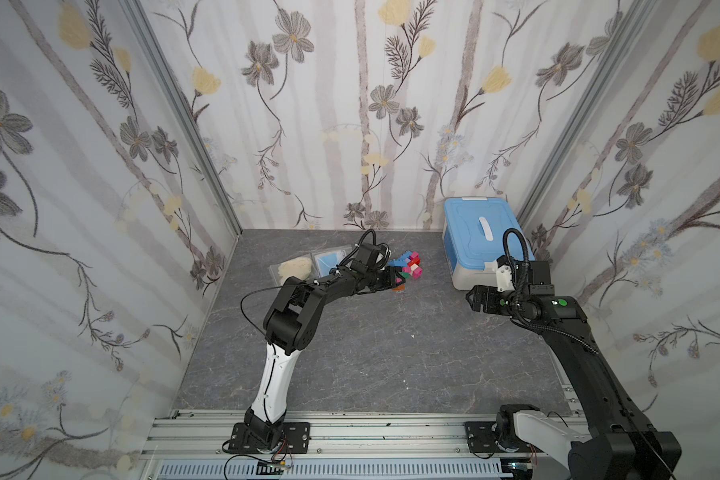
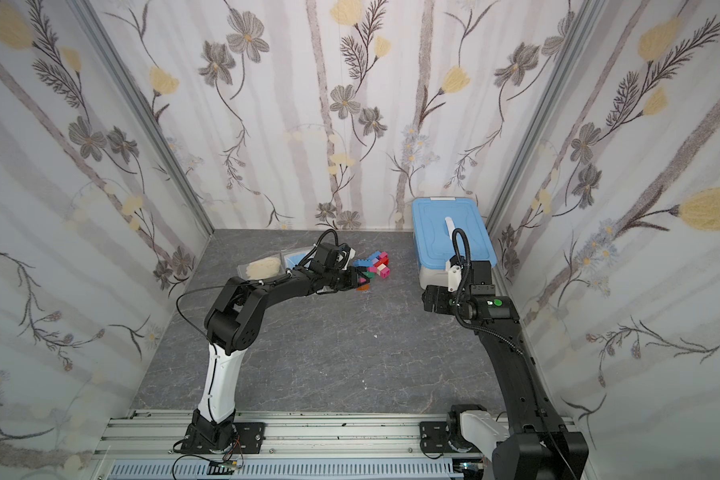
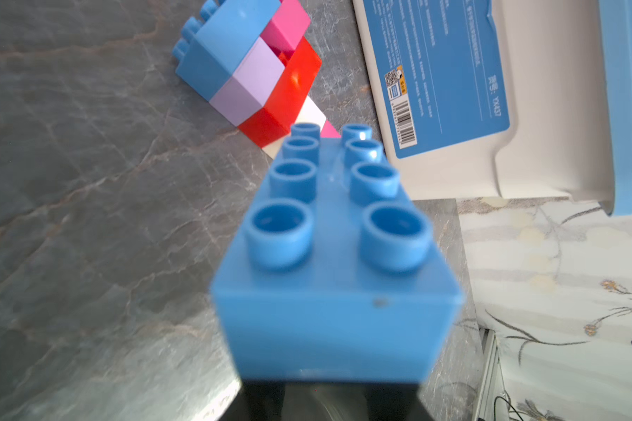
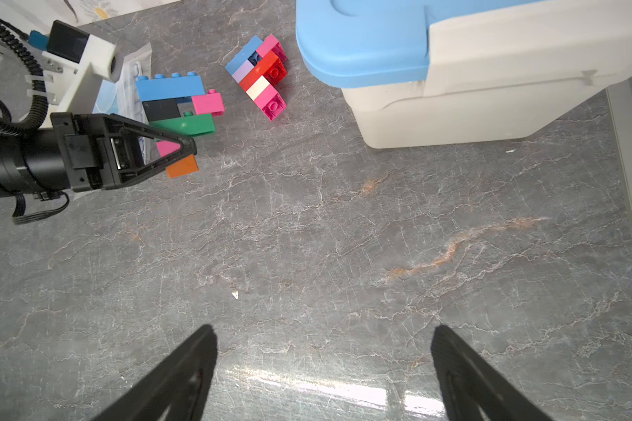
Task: Assemble the letter p with lego
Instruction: Place the lego brick at the center of the board.
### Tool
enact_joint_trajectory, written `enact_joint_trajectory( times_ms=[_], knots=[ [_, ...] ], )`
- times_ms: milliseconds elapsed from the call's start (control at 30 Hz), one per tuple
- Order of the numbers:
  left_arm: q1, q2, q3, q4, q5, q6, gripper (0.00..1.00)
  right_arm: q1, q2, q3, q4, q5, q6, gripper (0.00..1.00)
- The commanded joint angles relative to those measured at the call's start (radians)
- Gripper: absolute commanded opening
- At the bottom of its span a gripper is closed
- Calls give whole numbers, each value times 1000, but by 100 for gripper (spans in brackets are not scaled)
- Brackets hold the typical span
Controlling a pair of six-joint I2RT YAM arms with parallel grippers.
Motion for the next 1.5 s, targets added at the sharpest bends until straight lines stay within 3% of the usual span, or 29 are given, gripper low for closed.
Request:
enact_joint_trajectory(
  times_ms=[0, 467, 667, 1000, 1067, 1133, 1200, 1467],
  knots=[
    [13, 36, 34, 2, 35, -52, 3, -1, 11, 2, 40, -8, -12, 93],
    [65, 74, 79, -224, 37, -18, 16, -1, 22, 3, 34, -14, -25, 92],
    [81, 98, 120, -318, 9, 16, 34, -1, 23, 3, 32, -17, -30, 92],
    [111, 126, 165, -409, -4, 54, 52, -1, 21, 3, 30, -38, -38, 93],
    [114, 134, 179, -425, -3, 63, 66, -1, 21, 0, 30, -41, -41, 93],
    [119, 141, 192, -440, -4, 71, 70, -1, 20, 0, 31, -43, -43, 93],
    [122, 144, 203, -454, -11, 78, 100, -1, 20, 1, 30, -44, -44, 93],
    [146, 162, 301, -585, -107, 158, 100, 1, 27, 0, 29, -59, -52, 92]
  ],
)
